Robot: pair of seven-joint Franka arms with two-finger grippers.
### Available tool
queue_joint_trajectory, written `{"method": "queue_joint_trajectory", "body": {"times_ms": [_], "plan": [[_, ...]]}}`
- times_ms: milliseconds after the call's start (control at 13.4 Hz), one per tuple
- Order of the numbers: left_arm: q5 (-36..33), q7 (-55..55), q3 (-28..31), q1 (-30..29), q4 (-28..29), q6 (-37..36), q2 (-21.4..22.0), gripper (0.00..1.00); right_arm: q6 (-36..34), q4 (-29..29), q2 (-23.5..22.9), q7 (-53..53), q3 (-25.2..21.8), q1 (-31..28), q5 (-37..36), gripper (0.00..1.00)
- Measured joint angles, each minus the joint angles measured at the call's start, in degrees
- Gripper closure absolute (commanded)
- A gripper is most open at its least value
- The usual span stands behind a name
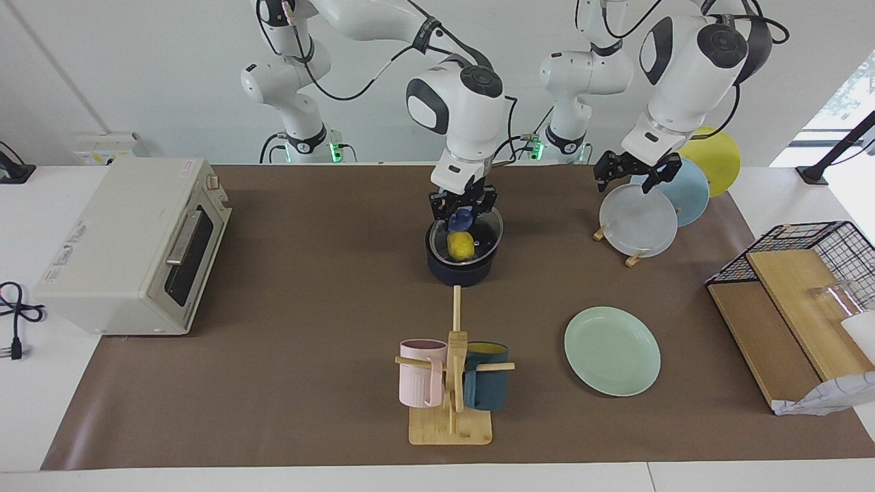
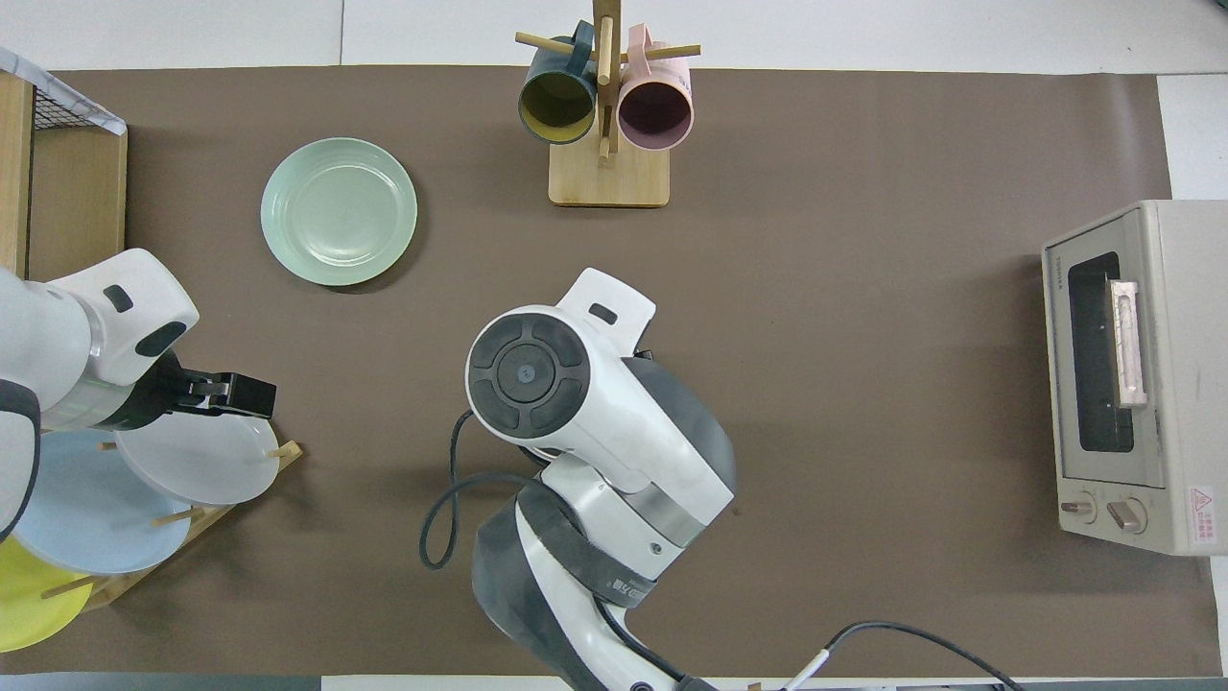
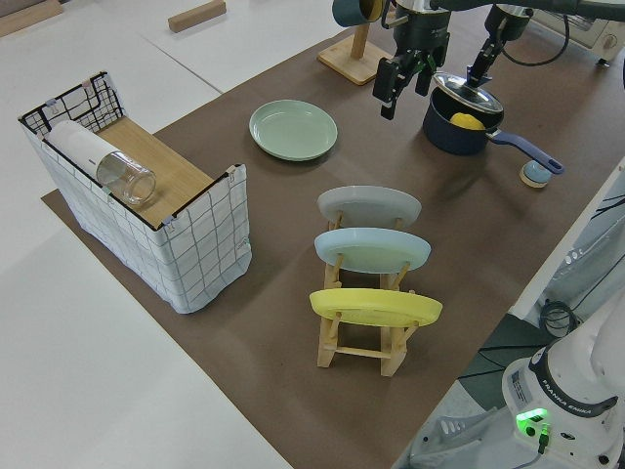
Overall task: Transfer potato from pot to plate
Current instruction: 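Lift the lid off with the right gripper while the left gripper approaches, then set the lid by the toaster while the left gripper reaches the pot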
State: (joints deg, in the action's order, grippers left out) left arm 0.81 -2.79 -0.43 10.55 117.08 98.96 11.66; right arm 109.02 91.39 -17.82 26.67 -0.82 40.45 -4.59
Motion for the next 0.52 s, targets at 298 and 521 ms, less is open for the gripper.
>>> {"method": "queue_joint_trajectory", "body": {"times_ms": [298,521], "plan": [[0.10,-4.26,-0.02,4.53,1.80,4.97,0.01,0.00,-3.30,-0.13,1.31,-15.77,-0.41,-11.30,-0.03,0.60],[0.15,-13.41,-0.17,11.20,1.79,7.79,0.02,0.00,-3.20,1.55,1.38,-26.40,-0.51,-18.65,-0.07,0.60]]}}
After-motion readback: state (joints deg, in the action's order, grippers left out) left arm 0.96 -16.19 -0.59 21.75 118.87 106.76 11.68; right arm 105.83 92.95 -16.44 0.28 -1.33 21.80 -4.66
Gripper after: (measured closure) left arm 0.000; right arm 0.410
